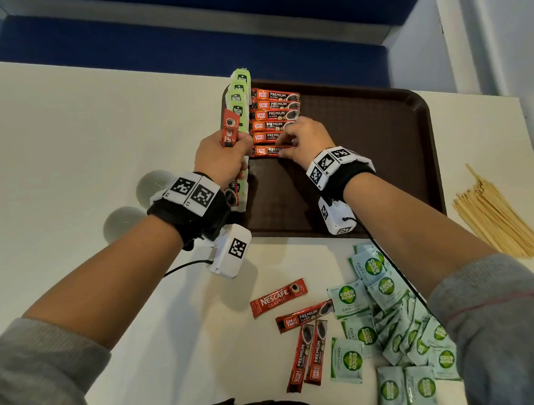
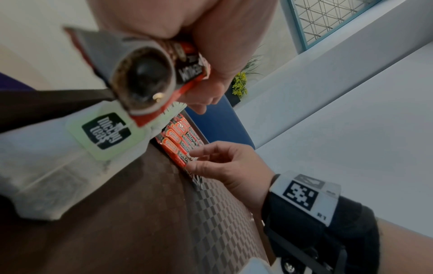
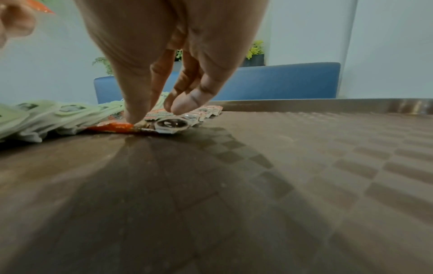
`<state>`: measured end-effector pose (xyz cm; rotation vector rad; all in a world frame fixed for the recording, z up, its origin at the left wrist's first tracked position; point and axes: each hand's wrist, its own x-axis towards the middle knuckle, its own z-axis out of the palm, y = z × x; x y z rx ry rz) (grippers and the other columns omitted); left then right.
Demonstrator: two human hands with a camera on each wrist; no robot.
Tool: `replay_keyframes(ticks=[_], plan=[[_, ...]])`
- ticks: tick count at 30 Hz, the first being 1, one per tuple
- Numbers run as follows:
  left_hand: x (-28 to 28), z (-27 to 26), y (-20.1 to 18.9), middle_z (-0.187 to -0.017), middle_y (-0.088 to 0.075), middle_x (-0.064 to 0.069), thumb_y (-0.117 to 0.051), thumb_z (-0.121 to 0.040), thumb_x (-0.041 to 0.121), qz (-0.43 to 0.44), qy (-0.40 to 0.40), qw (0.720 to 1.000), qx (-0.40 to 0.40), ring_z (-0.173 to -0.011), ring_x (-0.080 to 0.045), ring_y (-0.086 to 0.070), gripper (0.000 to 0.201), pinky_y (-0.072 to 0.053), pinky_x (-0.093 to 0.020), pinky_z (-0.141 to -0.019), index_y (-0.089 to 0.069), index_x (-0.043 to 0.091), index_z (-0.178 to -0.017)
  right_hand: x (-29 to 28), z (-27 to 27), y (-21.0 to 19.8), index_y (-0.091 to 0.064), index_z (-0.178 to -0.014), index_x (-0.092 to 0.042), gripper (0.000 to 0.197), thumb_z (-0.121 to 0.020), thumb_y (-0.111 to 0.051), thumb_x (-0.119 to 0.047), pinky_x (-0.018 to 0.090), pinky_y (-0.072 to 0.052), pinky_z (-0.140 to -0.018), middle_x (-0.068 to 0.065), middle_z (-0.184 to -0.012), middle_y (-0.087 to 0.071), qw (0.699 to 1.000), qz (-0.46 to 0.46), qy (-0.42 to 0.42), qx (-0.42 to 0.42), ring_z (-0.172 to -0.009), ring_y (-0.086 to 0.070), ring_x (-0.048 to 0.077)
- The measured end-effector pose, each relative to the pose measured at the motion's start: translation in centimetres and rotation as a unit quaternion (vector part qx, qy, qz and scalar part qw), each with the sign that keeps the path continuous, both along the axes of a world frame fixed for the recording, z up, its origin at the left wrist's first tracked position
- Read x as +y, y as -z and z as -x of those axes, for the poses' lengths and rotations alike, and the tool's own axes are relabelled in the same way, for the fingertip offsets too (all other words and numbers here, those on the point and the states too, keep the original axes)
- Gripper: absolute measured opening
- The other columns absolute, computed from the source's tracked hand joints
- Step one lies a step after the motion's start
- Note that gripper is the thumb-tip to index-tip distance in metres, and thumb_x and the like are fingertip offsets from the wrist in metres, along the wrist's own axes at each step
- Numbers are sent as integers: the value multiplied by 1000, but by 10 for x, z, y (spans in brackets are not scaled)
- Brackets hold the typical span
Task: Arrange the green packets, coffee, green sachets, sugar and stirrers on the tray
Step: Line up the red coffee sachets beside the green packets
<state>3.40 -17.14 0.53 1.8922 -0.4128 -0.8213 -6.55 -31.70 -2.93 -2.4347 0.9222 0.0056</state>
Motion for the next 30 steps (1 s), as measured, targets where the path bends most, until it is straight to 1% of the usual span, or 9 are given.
replay_keyframes(ticks=[4, 10, 12, 15, 18, 21, 26, 28, 30], plan=[[0, 0, 1, -75, -64, 4, -59, -92, 27, 1, -7, 1000, 5, -42, -2, -51, 12, -43, -15, -44, -64, 16, -93, 1, -4, 2, -71, -98, -16, 20, -79, -74, -21, 29, -46, -92, 5, -113, -59, 999, 17, -24, 24, -101, -57, 19], [0, -2, 2, -74, -64, 4, -58, -92, 26, 6, -7, 1000, 9, -41, -3, -50, 14, -43, -16, -45, -64, 15, -96, -2, -3, 2, -71, -97, -15, 19, -79, -73, -19, 27, -47, -89, 4, -110, -60, 1000, 14, -19, 20, -97, -58, 17], [0, -1, 1, -73, -64, 4, -57, -92, 26, 8, -3, 1000, 11, -40, -2, -50, 11, -44, -15, -44, -64, 18, -91, -2, -2, 2, -71, -97, -15, 19, -78, -74, -20, 26, -46, -86, 4, -109, -61, 1000, 9, -14, 11, -92, -56, 15], [-1, -1, 1, -71, -63, 3, -56, -94, 27, 9, 9, 1000, 16, -38, -1, -49, 12, -44, -14, -43, -61, 21, -84, 1, -4, -2, -71, -96, -15, 21, -79, -73, -26, 19, -44, -78, 1, -101, -61, 1000, -6, -2, -28, -83, -52, 7], [-1, 1, 3, -73, -64, 1, -56, -95, 29, 8, 23, 999, 32, -41, -2, -50, 14, -44, -17, -46, -61, 21, -85, 6, -9, -16, -70, -93, -15, 21, -86, -65, -35, 5, -38, -65, -5, -89, -60, 994, -34, 30, -103, -73, -50, 0], [0, 5, 3, -72, -63, 0, -56, -94, 28, 7, 45, 998, 51, -48, -5, -50, 15, -42, -17, -46, -63, 15, -91, 9, -14, -31, -70, -97, -17, 19, -89, -62, -32, 1, -39, -67, -6, -92, -65, 981, -95, 39, -164, -77, -53, -4], [-1, 11, -3, -68, -62, 2, -58, -93, 23, -6, 85, 995, 47, -54, -12, -53, 15, -41, -15, -42, -64, 10, -96, 19, -19, -46, -69, -101, -13, 21, -84, -69, -24, 6, -43, -71, -9, -87, -62, 973, -167, -30, -159, -75, -54, -6], [0, 13, -4, -70, -64, 0, -58, -92, 21, -9, 102, 994, 44, -55, -13, -53, 13, -41, -16, -42, -64, 9, -95, 20, -18, -48, -68, -95, -9, 16, -82, -71, -19, 5, -43, -68, -10, -82, -60, 970, -185, -44, -150, -69, -53, -7], [1, 14, -5, -74, -64, -4, -59, -92, 21, -8, 106, 994, 36, -53, -12, -53, 16, -42, -16, -42, -65, 8, -99, 20, -16, -49, -65, -85, -15, 8, -82, -71, -16, 8, -46, -70, -10, -80, -62, 967, -200, -42, -149, -69, -56, -6]])
